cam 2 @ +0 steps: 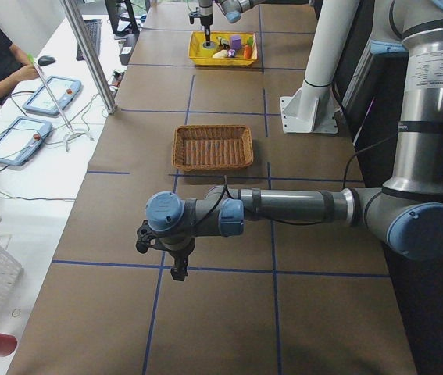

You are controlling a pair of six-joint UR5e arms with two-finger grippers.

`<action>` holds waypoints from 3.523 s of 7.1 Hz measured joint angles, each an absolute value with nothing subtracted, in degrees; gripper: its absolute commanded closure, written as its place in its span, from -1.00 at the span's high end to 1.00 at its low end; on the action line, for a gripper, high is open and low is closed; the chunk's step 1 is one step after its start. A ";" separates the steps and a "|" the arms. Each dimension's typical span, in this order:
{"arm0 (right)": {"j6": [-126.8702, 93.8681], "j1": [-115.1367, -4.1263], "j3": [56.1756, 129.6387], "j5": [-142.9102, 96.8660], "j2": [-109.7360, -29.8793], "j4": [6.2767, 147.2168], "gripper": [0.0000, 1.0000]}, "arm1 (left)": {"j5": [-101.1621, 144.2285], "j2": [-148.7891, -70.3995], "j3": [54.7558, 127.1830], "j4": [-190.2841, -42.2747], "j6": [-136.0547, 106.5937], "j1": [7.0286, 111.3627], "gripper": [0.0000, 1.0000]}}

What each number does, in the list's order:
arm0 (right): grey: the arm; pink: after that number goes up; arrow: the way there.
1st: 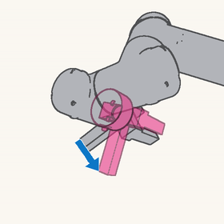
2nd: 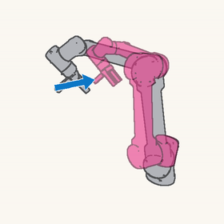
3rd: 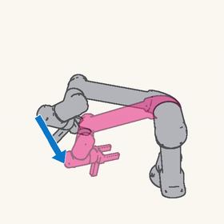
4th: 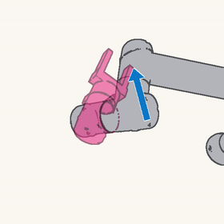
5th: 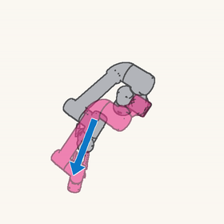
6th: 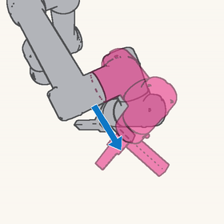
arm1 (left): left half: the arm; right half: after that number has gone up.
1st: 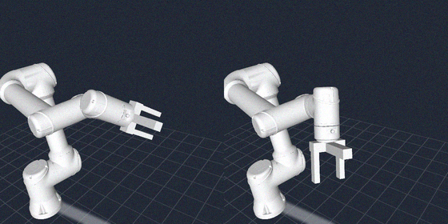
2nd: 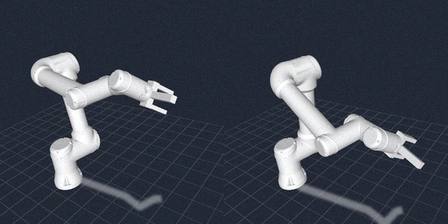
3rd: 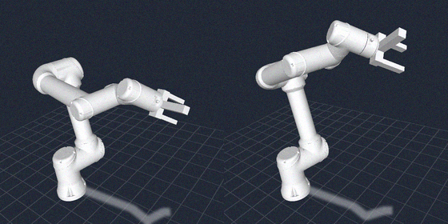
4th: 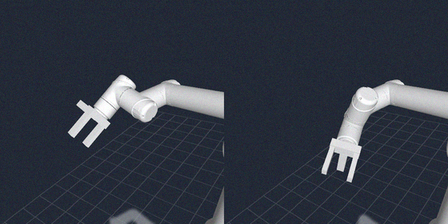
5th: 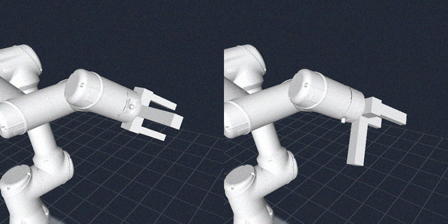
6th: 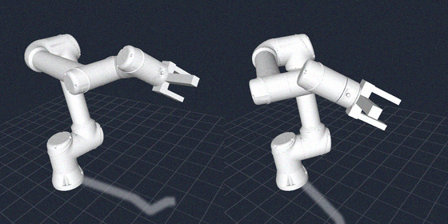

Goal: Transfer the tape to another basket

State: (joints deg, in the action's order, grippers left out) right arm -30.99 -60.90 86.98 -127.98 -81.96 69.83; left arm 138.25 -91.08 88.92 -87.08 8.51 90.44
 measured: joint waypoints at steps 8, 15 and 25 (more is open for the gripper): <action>-44.61 -64.99 99.41 -137.17 -77.91 69.84 -0.98 | 138.39 -95.23 91.49 -87.12 1.52 90.01 1.00; -92.97 -50.89 98.75 -126.87 -72.39 32.06 -0.97 | 152.35 -102.28 97.74 -108.82 -44.99 76.19 1.00; -113.13 -29.47 99.69 -112.79 -70.48 -0.46 -0.97 | 118.88 -105.59 99.33 -183.79 -130.40 45.81 1.00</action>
